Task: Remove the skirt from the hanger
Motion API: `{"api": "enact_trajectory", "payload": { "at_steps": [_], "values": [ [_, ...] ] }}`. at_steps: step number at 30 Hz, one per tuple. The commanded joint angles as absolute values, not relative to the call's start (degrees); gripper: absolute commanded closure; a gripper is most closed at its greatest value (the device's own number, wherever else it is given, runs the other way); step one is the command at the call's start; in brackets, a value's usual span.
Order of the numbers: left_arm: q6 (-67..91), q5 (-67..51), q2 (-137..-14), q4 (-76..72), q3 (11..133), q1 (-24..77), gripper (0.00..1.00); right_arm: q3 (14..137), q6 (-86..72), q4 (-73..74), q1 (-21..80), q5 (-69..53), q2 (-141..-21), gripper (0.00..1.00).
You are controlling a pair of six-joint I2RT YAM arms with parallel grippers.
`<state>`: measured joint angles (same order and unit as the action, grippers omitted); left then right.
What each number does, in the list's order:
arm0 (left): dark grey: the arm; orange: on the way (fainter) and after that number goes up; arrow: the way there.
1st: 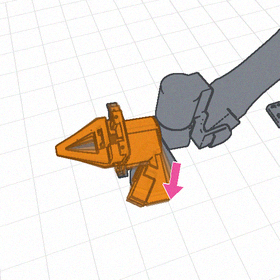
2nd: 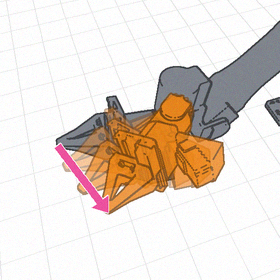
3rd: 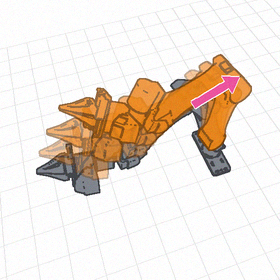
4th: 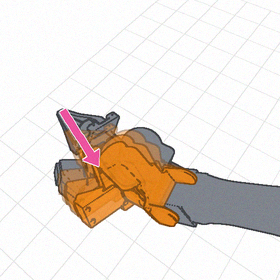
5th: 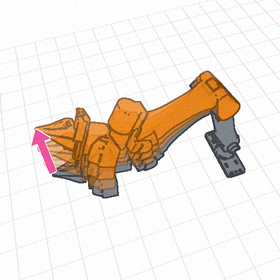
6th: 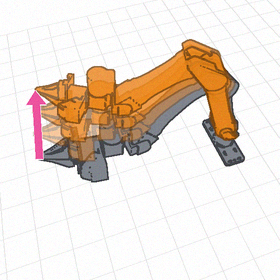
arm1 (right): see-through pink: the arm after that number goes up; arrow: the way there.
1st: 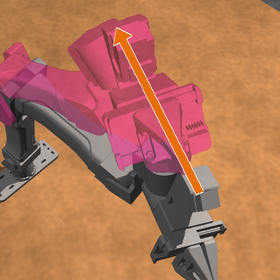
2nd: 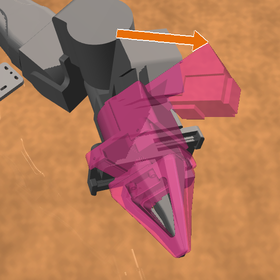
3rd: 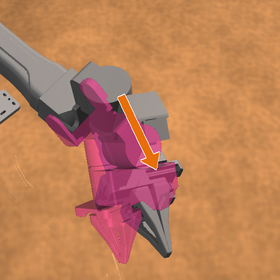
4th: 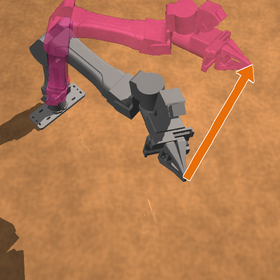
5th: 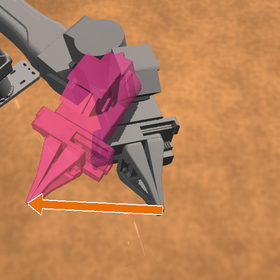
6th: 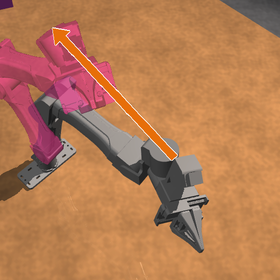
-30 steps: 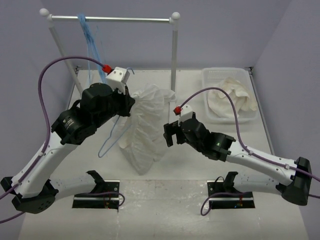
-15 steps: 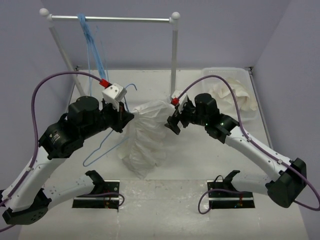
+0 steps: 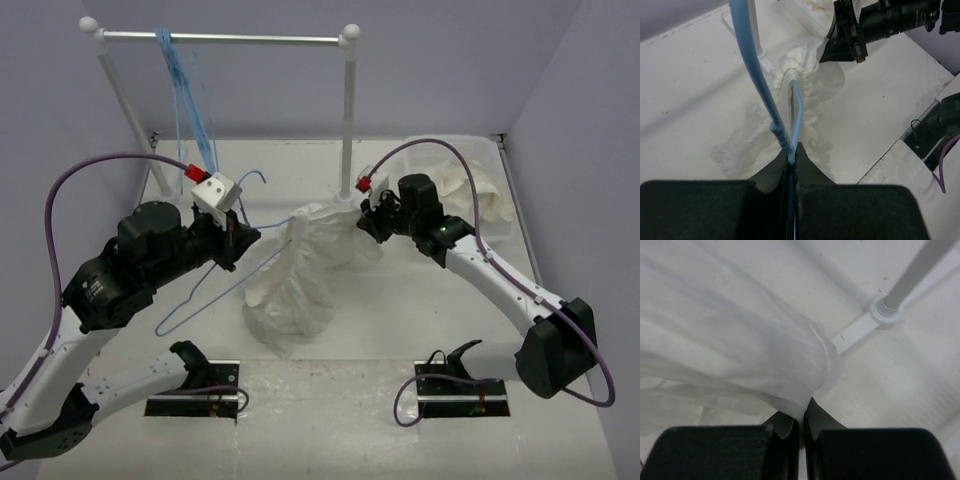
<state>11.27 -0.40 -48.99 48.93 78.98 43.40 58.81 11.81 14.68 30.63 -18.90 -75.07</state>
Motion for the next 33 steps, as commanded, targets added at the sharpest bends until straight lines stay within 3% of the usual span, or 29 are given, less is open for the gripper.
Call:
{"api": "enact_trajectory", "payload": {
  "at_steps": [1,7,14,15,16,17,23,33],
  "values": [
    [9.67,1.76,-48.60,46.76,81.21,43.07,1.00,56.78,5.90,10.73,23.48,-18.70,-72.25,1.00],
    [10.19,4.56,-50.71,45.79,83.58,43.07,1.00,52.83,3.61,9.50,20.75,-13.99,-69.52,1.00],
    [12.22,18.89,-53.87,42.63,87.88,43.07,1.00,49.23,-7.01,12.92,19.16,-11.51,-71.63,1.00],
    [11.78,19.51,-54.92,41.23,88.59,43.07,1.00,48.52,-7.64,12.83,19.33,-11.34,-70.41,0.91],
    [11.52,21.08,-57.19,40.52,89.90,43.07,1.00,47.56,-8.17,12.40,20.29,-11.34,-69.44,0.66],
    [10.99,22.31,-58.35,38.78,90.61,43.07,1.00,46.50,-9.13,12.57,21.17,-10.55,-68.30,0.02],
    [8.62,33.29,-70.30,32.10,96.41,42.54,1.00,45.88,-12.29,14.41,28.83,-5.10,-58.37,0.01],
    [4.75,29.71,-85.86,20.05,107.57,34.63,1.00,44.21,-13.18,14.41,28.74,-4.40,-49.75,0.01]
  ]
}}
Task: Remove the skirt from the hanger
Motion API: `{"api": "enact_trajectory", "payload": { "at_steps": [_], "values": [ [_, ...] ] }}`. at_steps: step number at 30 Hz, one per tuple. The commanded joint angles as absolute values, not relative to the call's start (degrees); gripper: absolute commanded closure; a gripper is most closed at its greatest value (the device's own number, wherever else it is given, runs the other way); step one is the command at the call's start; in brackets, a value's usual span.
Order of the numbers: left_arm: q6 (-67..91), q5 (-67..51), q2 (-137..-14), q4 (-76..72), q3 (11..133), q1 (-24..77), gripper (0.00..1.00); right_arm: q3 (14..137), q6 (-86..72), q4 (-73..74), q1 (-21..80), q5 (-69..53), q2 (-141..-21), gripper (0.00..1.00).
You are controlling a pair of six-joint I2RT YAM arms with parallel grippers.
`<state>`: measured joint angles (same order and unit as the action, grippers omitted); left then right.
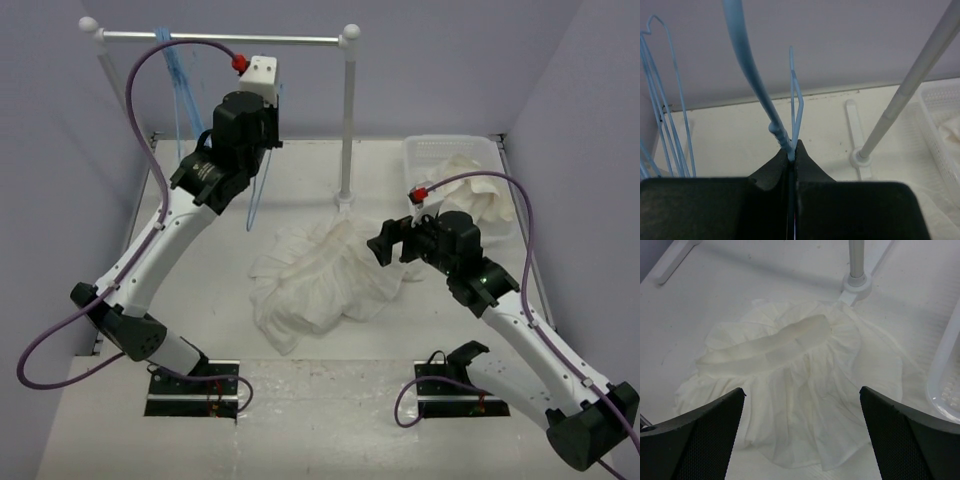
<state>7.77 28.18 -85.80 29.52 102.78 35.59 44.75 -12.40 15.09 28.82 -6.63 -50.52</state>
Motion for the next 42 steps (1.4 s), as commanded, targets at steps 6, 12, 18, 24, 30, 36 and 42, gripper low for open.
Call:
{"api": "enact_trajectory", "payload": {
  "at_steps": [6,12,18,24,30,36,42],
  "values": [
    [0.71,25.84,-90.07,16.09,112.40,34.37,1.00,42.19,-12.04,13.36,28.74,-2.02,-49.22,0.01],
    [0.35,26.10,-97.90,17.67,120.67,31.91,1.00,42.36,-11.51,13.36,28.83,-0.80,-49.66,0.01],
    [1.84,23.12,-102.13,17.93,123.84,29.01,1.00,42.45,-10.99,14.33,28.83,1.04,-48.87,0.01],
    [2.72,24.95,-104.85,18.81,125.77,27.86,1.00,41.84,-11.16,14.68,28.83,0.70,-47.73,0.01],
    [2.37,25.92,-100.46,16.70,122.25,27.95,1.00,41.57,-11.07,14.41,28.83,0.97,-47.20,0.01],
    [2.72,28.21,-100.28,20.90,122.69,23.65,1.00,41.84,-10.81,14.33,28.83,1.32,-47.64,0.01],
    [4.66,25.14,-97.82,19.86,119.36,17.94,1.00,41.92,-10.55,14.94,28.83,2.29,-47.64,0.01]
  ]
}}
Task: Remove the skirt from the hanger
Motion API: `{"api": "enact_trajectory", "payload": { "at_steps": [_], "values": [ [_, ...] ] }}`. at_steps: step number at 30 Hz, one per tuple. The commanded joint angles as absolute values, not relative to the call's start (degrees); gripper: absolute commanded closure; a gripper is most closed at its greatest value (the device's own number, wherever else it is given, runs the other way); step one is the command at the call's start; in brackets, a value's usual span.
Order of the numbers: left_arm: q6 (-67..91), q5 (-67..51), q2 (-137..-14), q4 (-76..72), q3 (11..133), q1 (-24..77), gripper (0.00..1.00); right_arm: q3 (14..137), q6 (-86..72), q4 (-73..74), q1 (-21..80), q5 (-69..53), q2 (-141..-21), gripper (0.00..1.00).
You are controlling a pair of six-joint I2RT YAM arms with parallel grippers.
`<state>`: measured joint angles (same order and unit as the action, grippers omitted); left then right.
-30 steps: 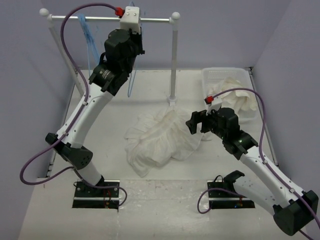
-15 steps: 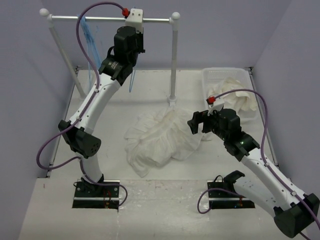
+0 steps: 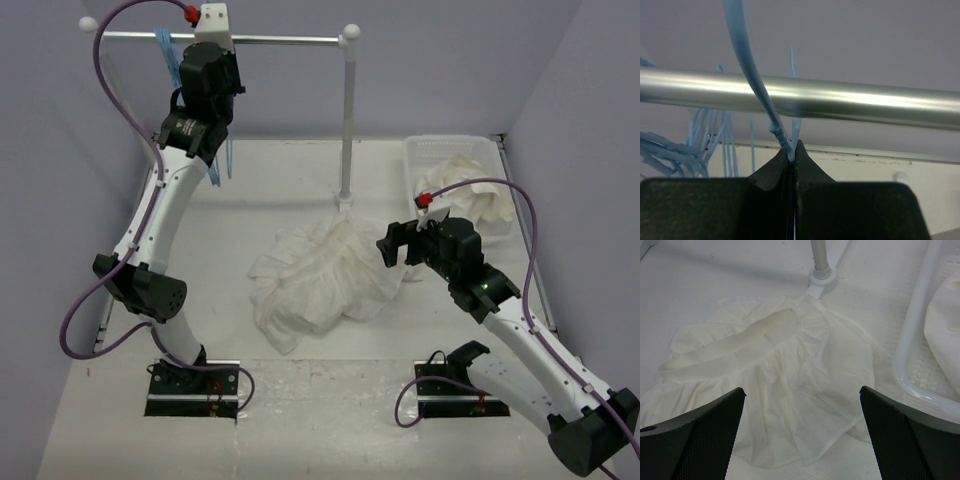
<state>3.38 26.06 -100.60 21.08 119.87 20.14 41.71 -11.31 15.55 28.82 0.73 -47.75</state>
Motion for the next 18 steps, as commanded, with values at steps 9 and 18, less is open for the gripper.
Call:
{"api": "enact_trajectory", "payload": {
  "at_steps": [9,18],
  "values": [
    [5.45,15.82,-98.62,21.89,116.82,14.24,1.00,42.10,-10.37,15.03,28.83,2.55,-47.37,0.01],
    [5.80,15.74,-96.07,25.05,117.16,14.24,0.47,42.27,-10.55,15.82,28.83,2.37,-46.41,0.01]
  ]
}}
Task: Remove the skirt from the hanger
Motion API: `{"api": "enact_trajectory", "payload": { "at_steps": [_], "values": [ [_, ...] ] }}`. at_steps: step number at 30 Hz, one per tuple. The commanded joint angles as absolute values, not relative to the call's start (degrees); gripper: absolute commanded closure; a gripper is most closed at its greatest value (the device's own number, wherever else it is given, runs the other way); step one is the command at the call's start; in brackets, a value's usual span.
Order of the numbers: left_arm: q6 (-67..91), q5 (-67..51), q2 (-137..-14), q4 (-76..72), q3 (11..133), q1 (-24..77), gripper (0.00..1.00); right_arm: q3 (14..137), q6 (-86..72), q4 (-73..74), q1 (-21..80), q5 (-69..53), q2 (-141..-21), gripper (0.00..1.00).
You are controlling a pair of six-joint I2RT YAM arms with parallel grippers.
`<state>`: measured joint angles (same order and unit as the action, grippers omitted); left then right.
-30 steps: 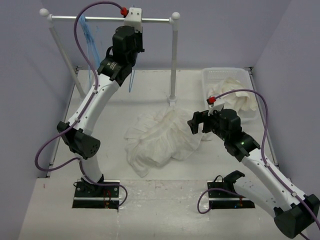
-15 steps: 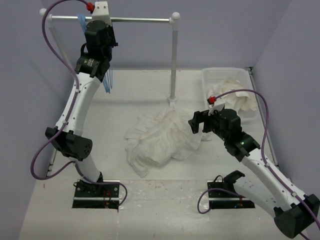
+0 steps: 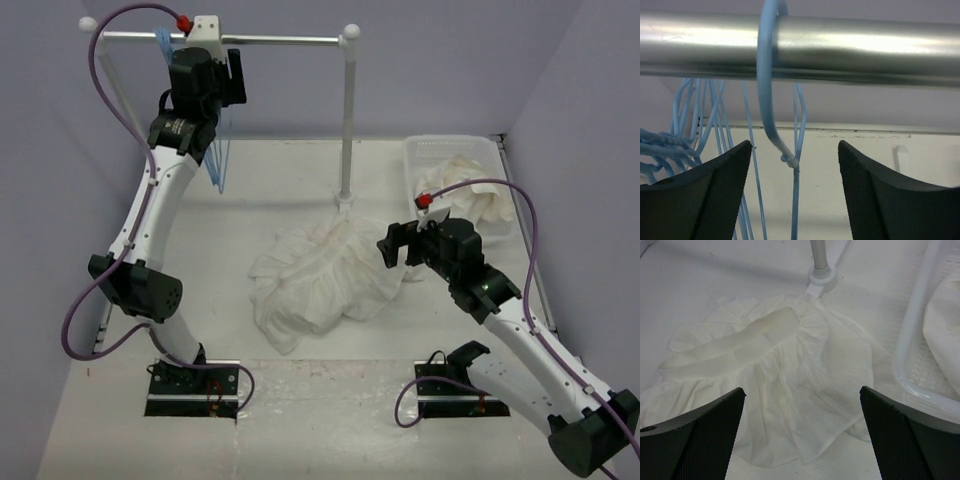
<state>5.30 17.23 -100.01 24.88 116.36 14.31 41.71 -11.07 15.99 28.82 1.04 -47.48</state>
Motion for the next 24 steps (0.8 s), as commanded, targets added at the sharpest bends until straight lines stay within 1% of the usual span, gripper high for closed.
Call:
{"api": "enact_trajectory", "payload": {
  "at_steps": [1,2,4,8,11,14,15,17,18,19,20,24],
  "values": [
    [5.97,15.30,-95.72,25.66,117.59,14.24,0.22,42.28,-10.55,15.82,28.83,2.11,-46.32,0.01],
    [6.67,14.77,-94.84,26.80,118.21,14.33,0.14,42.54,-10.81,16.08,28.83,1.59,-46.14,0.01],
    [7.12,11.89,-93.61,27.85,118.30,14.33,0.01,42.63,-10.81,16.17,28.83,0.97,-45.88,0.01],
    [8.08,5.81,-89.05,30.05,117.69,14.33,0.00,42.45,-10.98,16.00,28.83,0.62,-45.00,0.01],
    [8.52,3.95,-85.54,32.78,116.38,14.33,0.00,42.36,-10.99,16.00,28.83,0.35,-45.00,0.01],
    [8.09,10.35,-81.93,36.11,114.35,14.33,0.00,42.10,-10.90,15.91,28.83,0.35,-45.09,0.01],
    [8.00,15.85,-81.13,36.99,113.65,14.24,0.00,42.01,-10.90,15.91,28.83,0.26,-45.26,0.01],
    [8.26,22.12,-79.38,39.89,111.28,14.24,0.00,42.01,-10.81,15.73,28.83,0.35,-45.53,0.01],
    [8.52,27.19,-79.02,41.03,110.57,13.89,0.00,41.92,-10.90,15.56,28.83,-0.08,-45.79,0.01],
    [9.66,29.25,-78.67,43.31,109.00,13.45,0.00,41.92,-10.55,15.56,28.83,-1.04,-45.97,0.01],
    [10.02,29.44,-78.40,44.55,108.20,11.27,0.00,41.92,-10.55,15.64,28.83,-1.05,-46.14,0.01],
    [12.22,22.53,-77.43,46.32,102.32,4.77,0.00,41.92,-10.55,15.56,28.83,-1.49,-47.19,0.01]
  ]
}}
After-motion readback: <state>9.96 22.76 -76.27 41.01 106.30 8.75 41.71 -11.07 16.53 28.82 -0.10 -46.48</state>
